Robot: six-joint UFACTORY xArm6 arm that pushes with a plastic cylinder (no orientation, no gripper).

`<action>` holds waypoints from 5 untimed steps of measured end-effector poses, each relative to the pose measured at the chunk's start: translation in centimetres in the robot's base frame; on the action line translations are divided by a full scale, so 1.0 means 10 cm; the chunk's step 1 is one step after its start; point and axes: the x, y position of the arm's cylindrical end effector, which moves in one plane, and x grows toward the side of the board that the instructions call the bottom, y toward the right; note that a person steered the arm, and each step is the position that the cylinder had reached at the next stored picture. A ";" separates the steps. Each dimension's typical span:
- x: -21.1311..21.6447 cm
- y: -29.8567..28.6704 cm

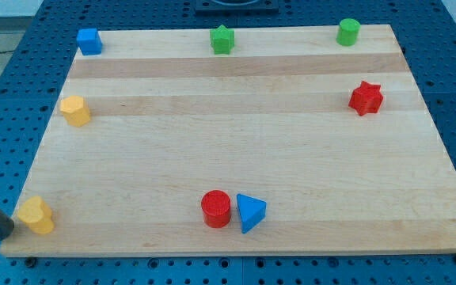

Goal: Put the yellow heart at the left side of the red circle

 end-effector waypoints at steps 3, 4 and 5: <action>-0.18 0.47; -0.33 0.57; -0.45 0.68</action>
